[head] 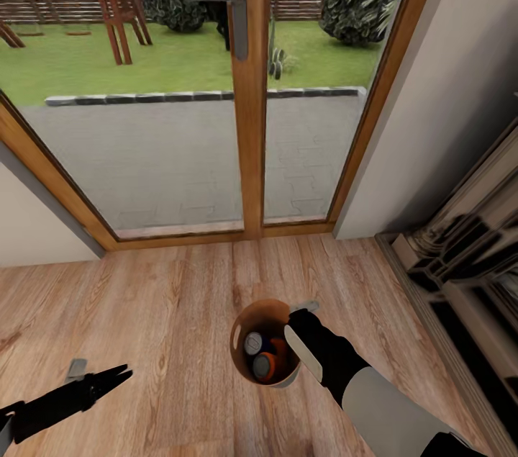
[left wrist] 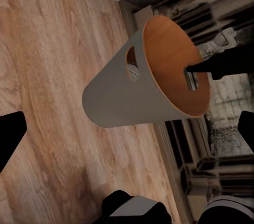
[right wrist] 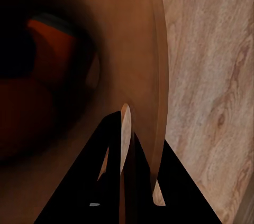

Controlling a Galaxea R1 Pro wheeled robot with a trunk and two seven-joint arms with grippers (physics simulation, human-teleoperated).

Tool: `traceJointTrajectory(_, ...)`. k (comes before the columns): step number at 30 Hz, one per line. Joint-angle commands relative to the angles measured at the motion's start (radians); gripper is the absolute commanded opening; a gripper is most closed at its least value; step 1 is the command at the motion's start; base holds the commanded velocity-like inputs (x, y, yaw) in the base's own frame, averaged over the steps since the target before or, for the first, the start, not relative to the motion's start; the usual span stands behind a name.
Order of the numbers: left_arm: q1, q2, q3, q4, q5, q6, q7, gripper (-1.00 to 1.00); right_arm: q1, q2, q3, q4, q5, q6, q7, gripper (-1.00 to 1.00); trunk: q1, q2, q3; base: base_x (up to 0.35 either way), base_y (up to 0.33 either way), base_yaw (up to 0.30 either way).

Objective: Put the three can of soda from the living room inside the tash can in the kitchen.

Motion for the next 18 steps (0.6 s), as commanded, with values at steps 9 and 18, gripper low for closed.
traceJointTrajectory(9,0.0,0.004,0.002,0.002,0.0,-0.004,-0.017,1.0,0.0,0.0,-0.001,-0.001,-0.01,-0.005,0.005,-1.0,0.0,0.0,0.0,0.0,0.0,0.0)
traceJointTrajectory(18,0.0,0.004,0.002,0.002,0.0,-0.004,-0.019,1.0,0.0,0.0,-0.001,-0.013,-0.011,-0.005,0.005,-1.0,0.0,0.0,0.0,0.0,0.0,0.0)
